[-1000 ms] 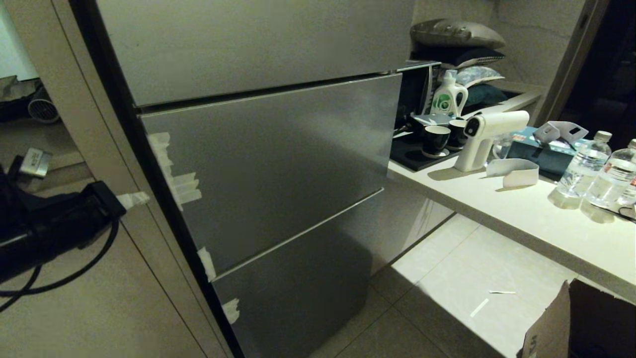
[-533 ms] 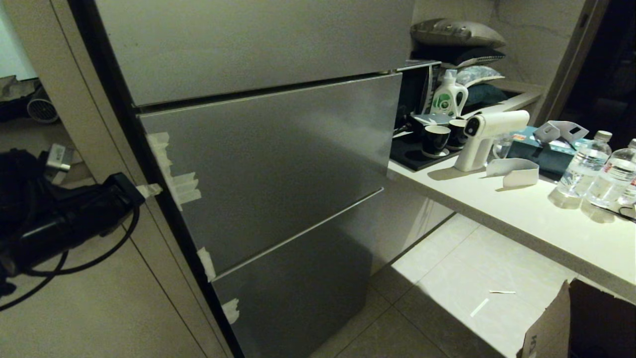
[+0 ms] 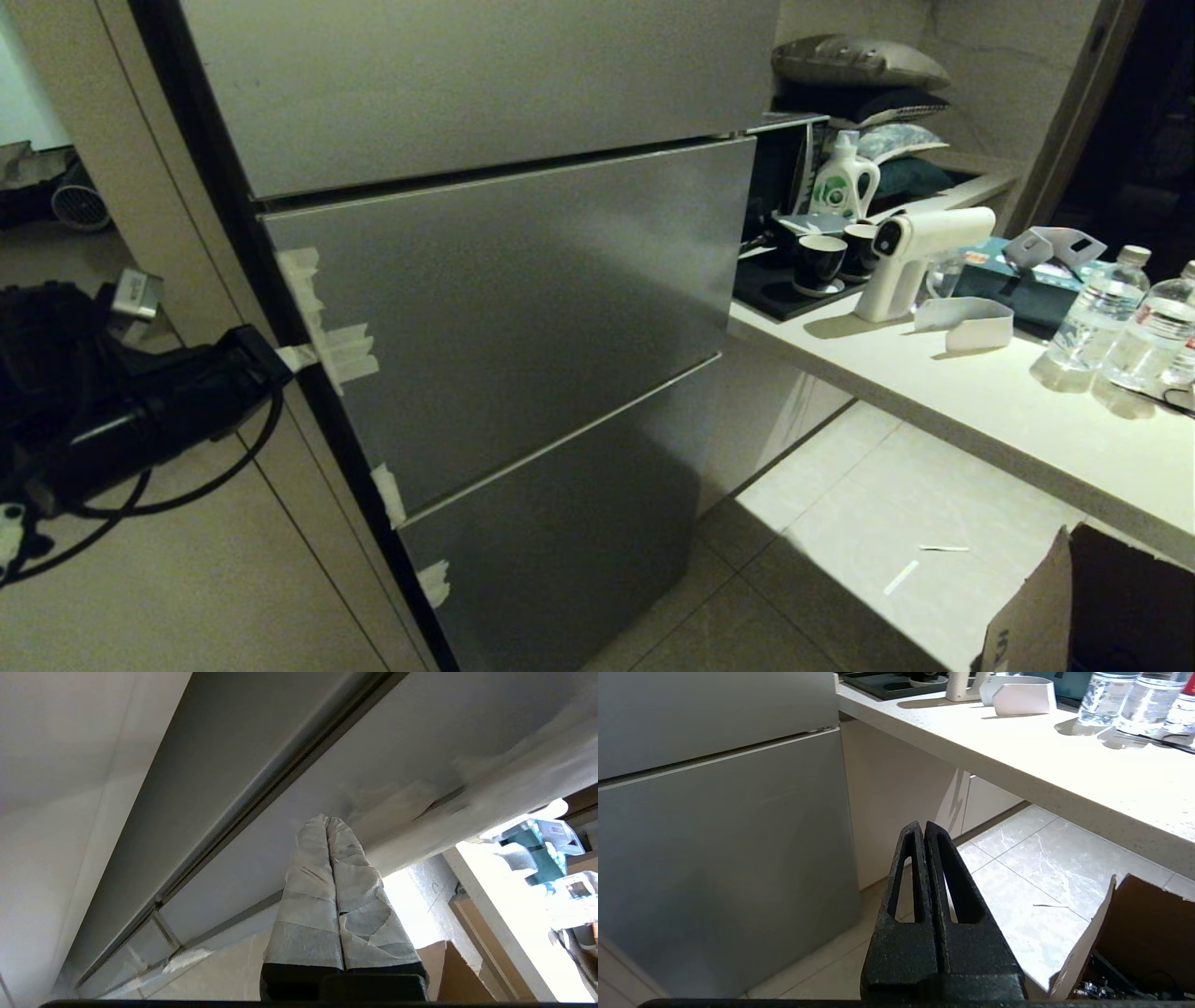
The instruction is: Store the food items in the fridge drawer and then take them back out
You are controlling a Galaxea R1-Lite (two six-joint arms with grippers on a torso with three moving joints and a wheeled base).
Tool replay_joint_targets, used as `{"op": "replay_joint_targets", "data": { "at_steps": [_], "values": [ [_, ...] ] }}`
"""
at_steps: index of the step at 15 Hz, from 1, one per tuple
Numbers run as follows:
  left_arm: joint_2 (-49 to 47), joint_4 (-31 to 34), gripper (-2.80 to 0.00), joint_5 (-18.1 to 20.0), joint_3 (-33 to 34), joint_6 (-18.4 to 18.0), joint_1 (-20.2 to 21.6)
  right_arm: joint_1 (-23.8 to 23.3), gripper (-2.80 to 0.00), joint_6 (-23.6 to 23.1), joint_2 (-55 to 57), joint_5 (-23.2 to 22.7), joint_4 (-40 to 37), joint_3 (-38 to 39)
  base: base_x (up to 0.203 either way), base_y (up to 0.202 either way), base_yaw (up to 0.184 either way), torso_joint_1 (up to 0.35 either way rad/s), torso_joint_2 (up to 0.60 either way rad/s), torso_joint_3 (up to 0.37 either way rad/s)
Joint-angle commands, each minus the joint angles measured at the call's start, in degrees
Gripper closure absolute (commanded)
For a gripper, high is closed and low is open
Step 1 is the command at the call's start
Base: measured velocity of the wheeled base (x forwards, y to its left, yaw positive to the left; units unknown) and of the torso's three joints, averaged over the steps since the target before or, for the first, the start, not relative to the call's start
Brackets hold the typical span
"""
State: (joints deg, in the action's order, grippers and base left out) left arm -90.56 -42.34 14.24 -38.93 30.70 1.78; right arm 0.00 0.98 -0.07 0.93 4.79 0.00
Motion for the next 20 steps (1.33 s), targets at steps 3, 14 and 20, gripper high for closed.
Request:
{"op": "replay_joint_targets", "data": {
  "at_steps": [3, 14, 20],
  "values": [
    [0.1, -0.2, 0.0, 0.4, 1.1, 0.4, -1.5, 0.0, 0.0, 0.0, 0.0, 0.0, 0.0, 1.7, 0.0, 0.0, 0.0, 0.0, 0.0, 0.0],
    [0.0, -0.2, 0.0, 0.8, 3.3, 0.4, -4.3, 0.0, 0.0, 0.1, 0.0, 0.0, 0.0, 1.7, 0.0, 0.0, 0.0, 0.0, 0.0, 0.0],
    [6.2, -0.2, 0.0, 0.9, 8.9, 0.3, -8.0, 0.0, 0.0, 0.1, 0.0, 0.0, 0.0, 1.7, 0.0, 0.0, 0.0, 0.0, 0.0, 0.0]
  ]
}}
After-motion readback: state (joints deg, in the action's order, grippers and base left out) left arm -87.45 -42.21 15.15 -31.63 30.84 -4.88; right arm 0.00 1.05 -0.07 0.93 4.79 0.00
